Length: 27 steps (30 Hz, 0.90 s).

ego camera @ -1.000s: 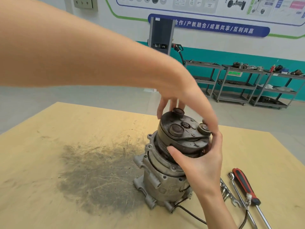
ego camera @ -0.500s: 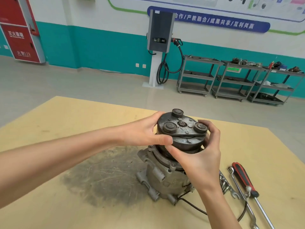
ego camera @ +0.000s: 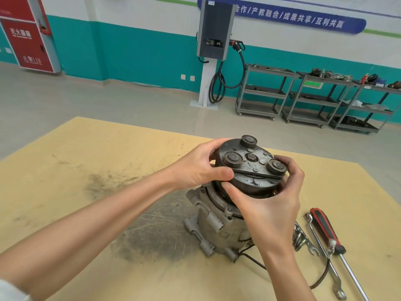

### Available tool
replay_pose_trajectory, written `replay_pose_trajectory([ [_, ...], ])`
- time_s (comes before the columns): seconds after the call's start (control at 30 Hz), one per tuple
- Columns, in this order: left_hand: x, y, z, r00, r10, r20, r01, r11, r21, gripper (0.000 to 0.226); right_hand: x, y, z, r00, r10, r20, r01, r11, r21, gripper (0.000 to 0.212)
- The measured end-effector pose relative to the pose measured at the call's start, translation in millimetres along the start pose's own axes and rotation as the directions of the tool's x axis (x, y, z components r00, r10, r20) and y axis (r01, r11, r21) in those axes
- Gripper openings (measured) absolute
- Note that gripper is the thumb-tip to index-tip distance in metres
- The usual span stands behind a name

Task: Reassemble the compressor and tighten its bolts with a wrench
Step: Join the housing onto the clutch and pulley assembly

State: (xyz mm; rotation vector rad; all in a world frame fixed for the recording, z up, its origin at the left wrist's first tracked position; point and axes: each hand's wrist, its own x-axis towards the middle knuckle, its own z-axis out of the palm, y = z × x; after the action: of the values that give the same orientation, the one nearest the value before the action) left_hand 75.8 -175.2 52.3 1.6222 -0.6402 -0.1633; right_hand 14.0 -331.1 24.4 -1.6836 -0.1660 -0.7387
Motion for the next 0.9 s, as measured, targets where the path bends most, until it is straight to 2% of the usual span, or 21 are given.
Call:
replay_pose_trajectory([
  [0.27,-1.3,-4.5,2.1,0.999,0.043,-0.015,-0.044,0.998,-0.038,0.099,-0.4,-0.8,-1.2,1.000,-0.006,0.012,0.006,1.000,0.002,0.090],
  [0.47,-2.2,-8.3,5.2,0.994,0.079,-0.080,-0.080,0.997,-0.005,0.097,4.9,-2.8,-4.0,0.998,-0.023,0.061,0.021,0.999,0.032,0.085],
  [0.6,-3.3,-9.8,6.2,0.991,0.092,-0.101,-0.092,0.996,-0.002,0.090,6.4,-2.0,-4.7,0.997,-0.029,0.068,0.027,0.999,0.027,0.086],
  [0.9,-5.5,-5.8,5.8,0.993,0.081,-0.083,-0.083,0.996,-0.023,0.093,4.0,0.5,-2.7,0.998,-0.032,0.057,0.031,0.999,0.006,0.087],
])
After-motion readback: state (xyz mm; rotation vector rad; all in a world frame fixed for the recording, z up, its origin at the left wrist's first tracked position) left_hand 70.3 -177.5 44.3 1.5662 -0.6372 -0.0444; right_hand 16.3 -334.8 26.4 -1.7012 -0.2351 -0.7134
